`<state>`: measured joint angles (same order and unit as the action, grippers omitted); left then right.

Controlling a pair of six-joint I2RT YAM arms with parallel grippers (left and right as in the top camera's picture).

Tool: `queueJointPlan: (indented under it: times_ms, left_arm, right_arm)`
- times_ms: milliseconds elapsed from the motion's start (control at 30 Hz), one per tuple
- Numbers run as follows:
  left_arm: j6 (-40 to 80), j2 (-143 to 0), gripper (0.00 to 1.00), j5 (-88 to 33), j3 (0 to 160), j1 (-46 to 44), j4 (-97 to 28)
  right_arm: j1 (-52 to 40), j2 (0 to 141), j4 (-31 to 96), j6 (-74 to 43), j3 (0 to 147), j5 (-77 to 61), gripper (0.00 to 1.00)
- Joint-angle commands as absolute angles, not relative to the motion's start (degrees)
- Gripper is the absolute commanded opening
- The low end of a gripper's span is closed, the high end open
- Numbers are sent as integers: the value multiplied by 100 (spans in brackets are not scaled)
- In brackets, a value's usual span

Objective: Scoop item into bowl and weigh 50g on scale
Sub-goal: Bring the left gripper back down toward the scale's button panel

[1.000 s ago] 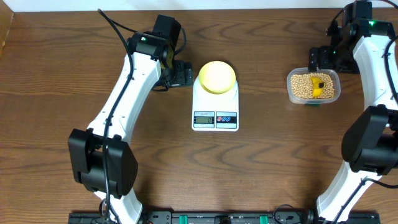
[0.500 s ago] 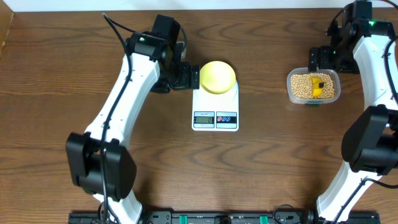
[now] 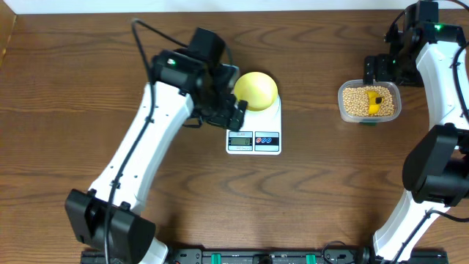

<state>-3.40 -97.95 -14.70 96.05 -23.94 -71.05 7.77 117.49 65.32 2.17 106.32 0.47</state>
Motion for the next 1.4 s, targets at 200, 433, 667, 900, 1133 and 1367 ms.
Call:
queueJointPlan:
  times_ms: [200,433,667,900,1133,1367]
  left_arm:
    - [-1177,-9848,98,-913,9043,-2919,-6976]
    - [-1177,-9848,98,-917,8484,-2919,-6864]
    - [-1175,-9848,98,-947,8379,-2919,-6348]
    - [-449,-9848,98,-1114,8372,-2919,-6114]
    - [-121,-9848,98,-1111,8359,-3015,-6029]
    - [-121,-9848,98,-934,8141,-3214,-5708]
  right_arm:
    - [779,11778,6534,242,10713,95,99]
    - [779,11778,6534,242,10713,95,99]
    - [779,11778,6534,242,10713,95,99]
    - [779,11778,6534,242,10713,95,99]
    - [779,11778,6534,242,10713,95,99]
    - [779,11778,6534,242,10713,95,99]
